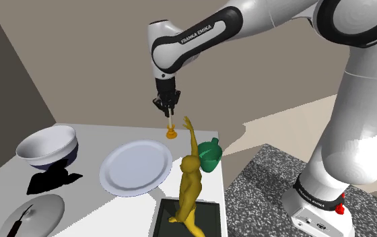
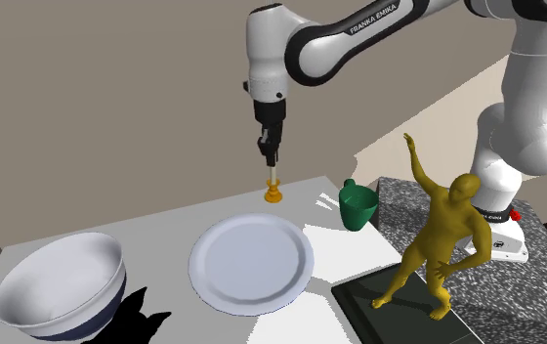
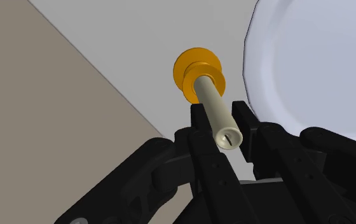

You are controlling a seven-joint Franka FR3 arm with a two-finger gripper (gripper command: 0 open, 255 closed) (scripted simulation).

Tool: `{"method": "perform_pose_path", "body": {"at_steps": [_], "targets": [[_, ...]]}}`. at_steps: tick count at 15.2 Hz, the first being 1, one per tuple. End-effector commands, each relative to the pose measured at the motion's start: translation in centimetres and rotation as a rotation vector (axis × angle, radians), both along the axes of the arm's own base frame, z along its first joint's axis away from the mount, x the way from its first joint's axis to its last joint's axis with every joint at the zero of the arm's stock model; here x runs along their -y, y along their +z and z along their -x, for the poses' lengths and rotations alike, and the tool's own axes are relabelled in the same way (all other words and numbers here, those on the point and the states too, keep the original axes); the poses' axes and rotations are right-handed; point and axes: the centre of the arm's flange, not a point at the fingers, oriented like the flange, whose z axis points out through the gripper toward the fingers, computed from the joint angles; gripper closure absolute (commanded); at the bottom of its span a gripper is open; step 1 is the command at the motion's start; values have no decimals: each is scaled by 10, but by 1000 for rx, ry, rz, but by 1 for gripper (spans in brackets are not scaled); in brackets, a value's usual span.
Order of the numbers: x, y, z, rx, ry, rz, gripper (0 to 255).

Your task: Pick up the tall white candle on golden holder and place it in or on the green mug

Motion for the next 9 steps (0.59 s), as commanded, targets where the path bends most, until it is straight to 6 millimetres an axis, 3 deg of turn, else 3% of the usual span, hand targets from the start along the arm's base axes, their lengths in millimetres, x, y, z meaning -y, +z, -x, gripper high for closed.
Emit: {"method": "perform_pose_path", "body": {"at_steps": [1, 9], "targets": [[0, 9, 1, 0, 0, 0, 255], [0, 52, 1, 0, 0, 0, 255]]}}
